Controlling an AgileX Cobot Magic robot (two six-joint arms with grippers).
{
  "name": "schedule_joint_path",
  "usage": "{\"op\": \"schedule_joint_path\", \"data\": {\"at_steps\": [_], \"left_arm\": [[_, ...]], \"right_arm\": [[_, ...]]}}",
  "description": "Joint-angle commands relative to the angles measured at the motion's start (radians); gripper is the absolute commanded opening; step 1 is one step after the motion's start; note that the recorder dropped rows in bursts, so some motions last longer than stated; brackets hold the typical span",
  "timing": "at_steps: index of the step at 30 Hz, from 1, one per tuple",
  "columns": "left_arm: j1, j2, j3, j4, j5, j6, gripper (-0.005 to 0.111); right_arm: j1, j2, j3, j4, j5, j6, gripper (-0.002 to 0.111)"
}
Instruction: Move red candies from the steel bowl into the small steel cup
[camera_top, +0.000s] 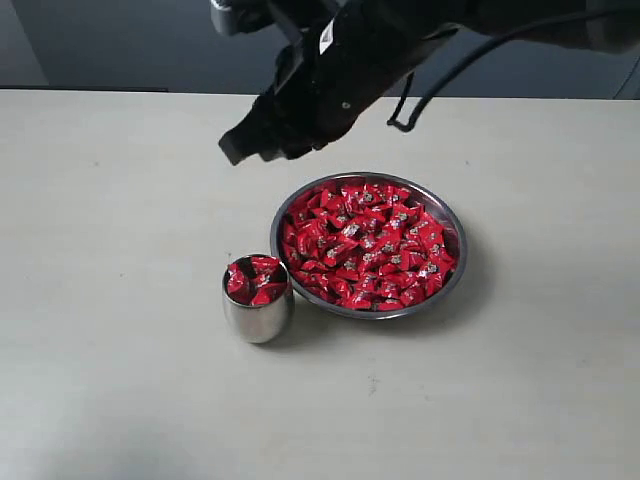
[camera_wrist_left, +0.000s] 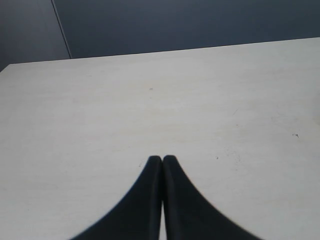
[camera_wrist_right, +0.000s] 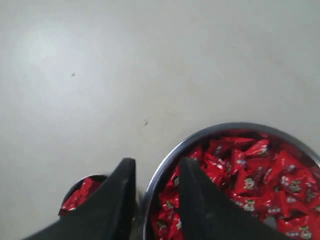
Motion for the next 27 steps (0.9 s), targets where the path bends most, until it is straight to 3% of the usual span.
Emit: {"op": "schedule_joint_path", "data": {"at_steps": [1,2,10,16,27], "left_arm": [[-0.005,-0.005,0.002,0.002,-0.010,-0.002,0.000],[-0.005,-0.005,0.002,0.002,-0.010,-0.002,0.000],[-0.005,-0.005,0.002,0.002,-0.010,-0.002,0.000],[-0.005,-0.005,0.002,0.002,-0.010,-0.002,0.000],[-0.005,-0.005,0.002,0.002,-0.010,-0.002,0.000]], "right_arm": [[-0.011,-0.094,0.118,-0.039,-0.162,0.019,0.005],[-0.011,-0.113,0.153,-0.045,-0.192,0.019,-0.001],[-0.076,-0.305,0.396,-0.184,-0.372,0.204,0.000],[-0.136,-0.420,0.408,-0.180,-0.387,0.226,0.000],[-0.138,-0.467,0.408,-0.168,-0.379,0.289,0.000]]}}
